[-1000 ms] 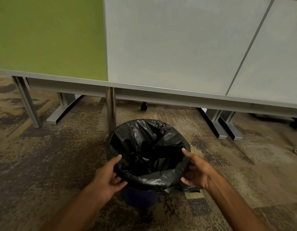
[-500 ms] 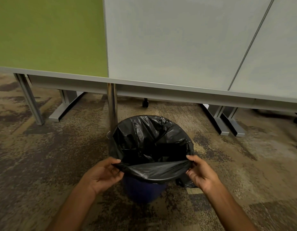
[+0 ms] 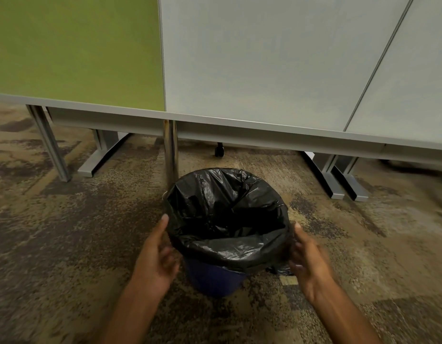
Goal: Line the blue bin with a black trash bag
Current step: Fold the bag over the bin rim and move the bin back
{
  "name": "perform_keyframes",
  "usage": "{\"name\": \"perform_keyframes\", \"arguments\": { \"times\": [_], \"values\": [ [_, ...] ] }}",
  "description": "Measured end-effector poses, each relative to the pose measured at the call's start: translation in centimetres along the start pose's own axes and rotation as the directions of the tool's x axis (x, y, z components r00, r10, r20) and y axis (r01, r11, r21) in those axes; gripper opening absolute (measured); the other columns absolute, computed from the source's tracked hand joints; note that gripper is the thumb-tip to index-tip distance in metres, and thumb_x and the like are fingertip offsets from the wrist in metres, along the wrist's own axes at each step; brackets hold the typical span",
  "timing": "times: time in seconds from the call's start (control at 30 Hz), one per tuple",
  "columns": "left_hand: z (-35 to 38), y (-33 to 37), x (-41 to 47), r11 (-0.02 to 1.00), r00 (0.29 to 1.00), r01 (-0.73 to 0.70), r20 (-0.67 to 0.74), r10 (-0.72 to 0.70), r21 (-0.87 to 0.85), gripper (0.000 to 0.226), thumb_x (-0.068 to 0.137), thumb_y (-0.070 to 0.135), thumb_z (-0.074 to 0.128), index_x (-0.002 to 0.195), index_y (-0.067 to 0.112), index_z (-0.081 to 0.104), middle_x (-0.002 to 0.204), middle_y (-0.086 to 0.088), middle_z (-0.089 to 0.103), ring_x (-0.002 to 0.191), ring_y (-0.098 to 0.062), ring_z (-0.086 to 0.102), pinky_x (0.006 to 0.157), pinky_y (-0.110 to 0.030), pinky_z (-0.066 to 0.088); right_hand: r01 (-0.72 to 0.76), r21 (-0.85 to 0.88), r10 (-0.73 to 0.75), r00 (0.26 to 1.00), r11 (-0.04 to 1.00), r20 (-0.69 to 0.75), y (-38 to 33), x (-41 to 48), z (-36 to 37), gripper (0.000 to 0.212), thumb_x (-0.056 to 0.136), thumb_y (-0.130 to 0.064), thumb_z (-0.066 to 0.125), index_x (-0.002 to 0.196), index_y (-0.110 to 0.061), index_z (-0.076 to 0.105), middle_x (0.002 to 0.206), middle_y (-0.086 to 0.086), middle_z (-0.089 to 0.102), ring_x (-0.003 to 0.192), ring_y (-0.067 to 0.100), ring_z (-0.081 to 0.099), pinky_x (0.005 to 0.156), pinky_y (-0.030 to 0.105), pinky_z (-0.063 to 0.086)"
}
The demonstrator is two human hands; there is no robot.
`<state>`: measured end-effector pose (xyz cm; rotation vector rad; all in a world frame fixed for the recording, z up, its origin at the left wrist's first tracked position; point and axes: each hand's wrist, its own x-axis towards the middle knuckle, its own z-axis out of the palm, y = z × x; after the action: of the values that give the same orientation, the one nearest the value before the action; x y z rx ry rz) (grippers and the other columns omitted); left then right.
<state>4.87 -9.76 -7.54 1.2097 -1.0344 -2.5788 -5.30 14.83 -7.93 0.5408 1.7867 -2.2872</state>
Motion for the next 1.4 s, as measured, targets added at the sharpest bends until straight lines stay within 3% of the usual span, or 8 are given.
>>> {"name": "perform_keyframes", "arguments": {
  "times": [0.13,0.4,0.63,0.87,1.1,1.23,1.3,1.4],
  "values": [
    [1.8,-3.8,-1.7,0.998,0.972,0.067,-0.224,-0.068,-0.012,0.081,0.058,0.061,0.076,0.118,0.015,0.050,0.104,-0.006,0.048,0.093,-0.022,0.046,0.077,-0.039,0.045,-0.095,-0.088,0.092,0.995,0.992,-0.038,1.3,-1.4,0.5,0.048,0.084,-0.045,0.065,0.119,-0.013,0.056,0.121,0.011,0.061,0.108,0.027,0.056,0.076,0.042,0.044],
    [4.1,-4.9,-1.9,0.950,0.990,0.138,-0.001,-0.144,-0.280,0.019,0.077,0.010,0.074,0.090,0.007,0.062,0.090,-0.014,0.064,0.086,-0.022,0.060,0.091,-0.036,0.048,-0.365,0.118,0.339,0.920,0.923,0.197,1.1,-1.9,2.1,0.020,0.078,-0.009,0.072,0.094,-0.002,0.063,0.099,0.023,0.070,0.081,0.031,0.068,0.057,0.040,0.057],
    [2.6,-5.5,-0.9,0.898,0.973,0.208,0.175,-0.150,-0.388,0.016,0.079,-0.002,0.066,0.090,0.009,0.062,0.092,-0.006,0.064,0.093,-0.017,0.060,0.089,-0.029,0.046,-0.357,0.380,0.215,0.905,0.853,0.367,2.8,-1.4,1.6,0.026,0.066,-0.002,0.068,0.092,-0.002,0.063,0.079,0.016,0.075,0.069,0.023,0.074,0.057,0.034,0.060],
    [0.8,-4.2,0.3,0.941,0.944,0.261,0.261,-0.202,-0.216,0.022,0.059,-0.007,0.069,0.070,0.009,0.060,0.059,-0.004,0.063,0.068,-0.013,0.054,0.073,-0.032,0.049,-0.392,0.313,0.248,0.877,0.865,0.411,3.3,-0.6,0.8,0.022,0.065,-0.011,0.072,0.086,-0.013,0.064,0.080,0.005,0.069,0.081,0.018,0.063,0.078,0.035,0.048],
    [-2.7,-1.7,1.7,0.992,0.968,0.116,0.217,-0.125,0.055,0.044,0.057,0.047,0.076,0.081,0.013,0.062,0.075,-0.006,0.061,0.072,-0.018,0.053,0.064,-0.032,0.043,-0.159,0.007,0.154,0.963,0.987,0.220,1.8,0.6,-1.8,0.077,0.067,-0.074,0.057,0.109,-0.010,0.063,0.100,0.014,0.065,0.093,0.029,0.060,0.082,0.043,0.047],
    [-4.1,2.7,3.2,0.960,0.990,-0.101,-0.069,0.123,0.260,0.078,0.066,0.076,0.057,0.105,0.008,0.054,0.076,-0.009,0.054,0.068,-0.024,0.050,0.062,-0.035,0.041,0.226,-0.347,-0.255,0.966,0.910,-0.038,-2.1,4.6,-1.3,0.062,0.093,-0.057,0.039,0.113,-0.001,0.058,0.107,0.024,0.062,0.096,0.039,0.060,0.099,0.059,0.042],
    [-2.8,5.3,4.4,0.817,0.886,-0.289,-0.185,0.426,0.499,0.067,0.082,0.065,0.050,0.118,0.009,0.055,0.095,-0.012,0.060,0.086,-0.029,0.058,0.076,-0.044,0.046,0.419,-0.546,-0.481,0.876,0.726,0.033,-4.7,6.7,0.8,0.051,0.096,-0.046,0.043,0.082,-0.001,0.060,0.074,0.017,0.059,0.069,0.035,0.057,0.083,0.052,0.049],
    [0.8,8.3,5.5,0.434,0.711,-0.418,-0.010,0.703,0.798,0.042,0.093,0.054,0.042,0.083,0.015,0.051,0.077,-0.004,0.050,0.070,-0.022,0.049,0.066,-0.034,0.040,0.523,-0.689,-0.555,0.806,0.502,0.207,-7.2,9.8,4.8,0.052,0.096,-0.047,0.042,0.059,-0.012,0.051,0.054,0.005,0.045,0.048,0.019,0.040,0.054,0.028,0.039]
  ]
}}
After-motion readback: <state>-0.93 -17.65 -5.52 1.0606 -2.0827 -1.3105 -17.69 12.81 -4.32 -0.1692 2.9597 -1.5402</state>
